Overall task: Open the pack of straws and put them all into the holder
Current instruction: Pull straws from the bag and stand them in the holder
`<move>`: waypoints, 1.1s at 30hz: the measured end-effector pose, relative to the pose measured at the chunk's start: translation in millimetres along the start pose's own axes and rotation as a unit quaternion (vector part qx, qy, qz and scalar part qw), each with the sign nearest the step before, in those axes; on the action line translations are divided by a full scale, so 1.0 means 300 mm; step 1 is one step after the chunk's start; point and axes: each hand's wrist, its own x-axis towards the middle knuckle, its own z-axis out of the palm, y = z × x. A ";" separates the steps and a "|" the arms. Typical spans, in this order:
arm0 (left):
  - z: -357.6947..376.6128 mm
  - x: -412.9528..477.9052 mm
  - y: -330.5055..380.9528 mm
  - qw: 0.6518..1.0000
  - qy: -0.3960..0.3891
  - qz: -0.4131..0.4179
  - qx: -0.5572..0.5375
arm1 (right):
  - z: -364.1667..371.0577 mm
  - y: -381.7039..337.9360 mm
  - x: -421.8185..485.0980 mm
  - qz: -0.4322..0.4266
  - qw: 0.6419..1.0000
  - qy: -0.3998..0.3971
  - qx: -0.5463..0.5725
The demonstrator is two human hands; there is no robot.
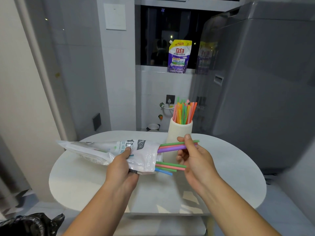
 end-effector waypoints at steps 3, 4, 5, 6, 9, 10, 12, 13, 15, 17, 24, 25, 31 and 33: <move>-0.001 -0.003 -0.003 1.000 -0.002 -0.001 -0.001 | 0.004 0.013 -0.001 -0.042 0.998 -0.006 -0.037; -0.002 -0.004 -0.002 1.000 -0.004 -0.003 -0.002 | 0.005 0.017 -0.003 -0.059 0.997 -0.012 -0.058; 0.000 -0.007 -0.001 1.000 -0.007 -0.004 -0.003 | 0.007 0.020 -0.006 -0.070 0.995 -0.019 -0.075; 0.002 -0.011 0.001 1.000 -0.010 -0.004 -0.004 | 0.010 0.018 -0.008 -0.076 0.993 -0.025 -0.085; 0.011 -0.021 0.003 1.000 -0.015 -0.003 -0.006 | 0.024 -0.002 -0.008 -0.068 0.994 -0.043 -0.077; 0.012 -0.022 0.004 1.000 -0.015 -0.004 -0.005 | 0.027 -0.009 -0.007 -0.063 0.994 -0.051 -0.070; 0.010 -0.021 0.006 1.000 -0.016 -0.007 -0.001 | 0.030 -0.015 -0.006 -0.058 0.993 -0.061 -0.079; 0.009 -0.019 0.007 1.000 -0.016 -0.009 0.000 | 0.030 -0.014 -0.004 -0.062 0.992 -0.058 -0.096; 0.009 -0.021 0.011 1.000 -0.020 -0.013 -0.002 | 0.028 -0.012 0.002 -0.088 0.987 -0.031 -0.133; 0.011 -0.018 0.018 1.000 -0.024 -0.012 -0.011 | 0.022 -0.026 0.008 -0.127 0.980 0.002 -0.150; -0.011 0.008 0.063 0.999 0.002 0.006 -0.048 | -0.016 -0.226 0.036 -0.220 0.951 0.018 -0.216; -0.012 0.012 0.066 0.999 0.002 0.010 -0.048 | -0.022 -0.264 0.036 -0.225 0.945 0.016 -0.236; -0.019 0.029 0.072 0.999 0.011 0.018 -0.043 | -0.039 -0.464 0.018 -0.267 0.918 0.016 -0.293; -0.026 0.033 0.070 0.999 0.018 0.020 -0.039 | -0.036 -0.519 0.009 -0.294 0.904 0.031 -0.308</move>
